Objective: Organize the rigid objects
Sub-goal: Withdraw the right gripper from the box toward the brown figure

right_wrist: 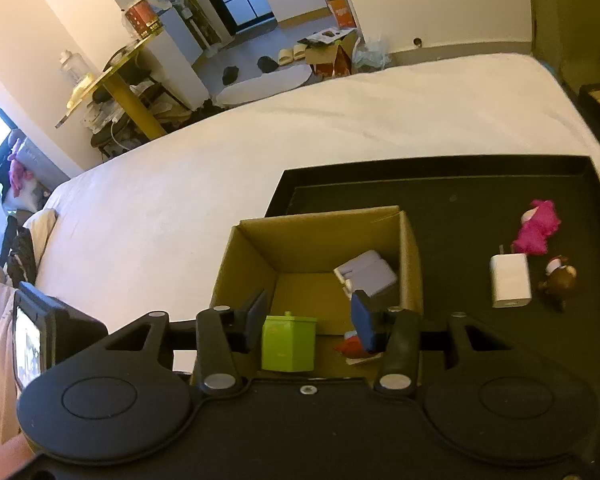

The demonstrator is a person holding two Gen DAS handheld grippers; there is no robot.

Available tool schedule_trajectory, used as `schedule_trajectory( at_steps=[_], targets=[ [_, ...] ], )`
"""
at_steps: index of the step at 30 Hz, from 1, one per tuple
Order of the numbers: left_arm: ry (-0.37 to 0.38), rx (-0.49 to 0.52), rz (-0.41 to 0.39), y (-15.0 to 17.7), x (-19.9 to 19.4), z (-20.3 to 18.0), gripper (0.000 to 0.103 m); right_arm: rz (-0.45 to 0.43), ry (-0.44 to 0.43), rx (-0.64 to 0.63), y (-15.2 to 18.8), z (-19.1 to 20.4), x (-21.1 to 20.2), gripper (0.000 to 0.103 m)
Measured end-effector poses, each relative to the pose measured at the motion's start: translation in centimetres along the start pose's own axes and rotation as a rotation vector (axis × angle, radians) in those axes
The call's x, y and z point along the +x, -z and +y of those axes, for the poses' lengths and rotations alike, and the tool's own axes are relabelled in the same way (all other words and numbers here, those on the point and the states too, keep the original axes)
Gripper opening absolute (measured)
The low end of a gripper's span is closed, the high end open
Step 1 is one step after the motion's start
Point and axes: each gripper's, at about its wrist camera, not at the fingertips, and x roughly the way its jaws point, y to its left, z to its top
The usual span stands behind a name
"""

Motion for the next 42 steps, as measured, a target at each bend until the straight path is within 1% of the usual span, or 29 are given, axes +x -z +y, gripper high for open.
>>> schedule_trajectory(
  at_steps=[1, 3, 7, 11, 30, 42],
  targets=[
    [-0.001, 0.0, 0.0, 0.0, 0.0, -0.1, 0.01, -0.006, 0.008, -0.003, 0.0, -0.2, -0.2, 0.053],
    [-0.004, 0.001, 0.0, 0.0, 0.0, -0.2, 0.01, -0.018, 0.025, -0.009, 0.0, -0.5, -0.8, 0.059],
    [-0.015, 0.008, -0.001, 0.0, -0.1, -0.4, 0.01, -0.029, 0.05, -0.02, 0.2, -1.2, -1.5, 0.06],
    [-0.022, 0.01, 0.0, 0.0, -0.1, -0.6, 0.01, -0.04, 0.064, -0.018, 0.3, -2.0, -2.1, 0.063],
    [-0.071, 0.0, -0.001, 0.0, -0.3, -1.2, 0.01, -0.053, 0.151, 0.013, 1.7, -6.6, -3.7, 0.065],
    [-0.111, -0.028, -0.008, 0.1, -0.8, -1.4, 0.011, -0.047, 0.175, 0.046, 2.8, -9.8, -4.0, 0.065]
  ],
)
